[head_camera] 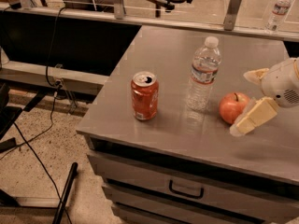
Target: Move apple near water bottle
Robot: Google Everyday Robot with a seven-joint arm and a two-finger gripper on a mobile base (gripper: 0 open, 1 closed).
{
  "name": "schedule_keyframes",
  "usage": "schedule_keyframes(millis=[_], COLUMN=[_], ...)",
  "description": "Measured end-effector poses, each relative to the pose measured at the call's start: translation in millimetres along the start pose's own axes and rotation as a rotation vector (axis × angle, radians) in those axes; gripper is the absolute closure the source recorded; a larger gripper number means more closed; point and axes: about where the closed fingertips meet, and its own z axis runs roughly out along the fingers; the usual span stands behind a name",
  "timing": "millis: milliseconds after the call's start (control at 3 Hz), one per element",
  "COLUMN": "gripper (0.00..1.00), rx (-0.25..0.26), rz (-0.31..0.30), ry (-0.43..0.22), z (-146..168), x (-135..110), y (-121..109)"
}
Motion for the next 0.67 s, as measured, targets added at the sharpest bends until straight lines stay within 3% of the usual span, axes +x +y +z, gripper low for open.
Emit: schedule_keyframes(millis=[333,667], gripper=[0.00,0.00], rx=[0.000,0.026], rz=[0.000,-0.021], ry=[0.000,0.008], z=[0,-22], x=[0,4], y=[0,-2])
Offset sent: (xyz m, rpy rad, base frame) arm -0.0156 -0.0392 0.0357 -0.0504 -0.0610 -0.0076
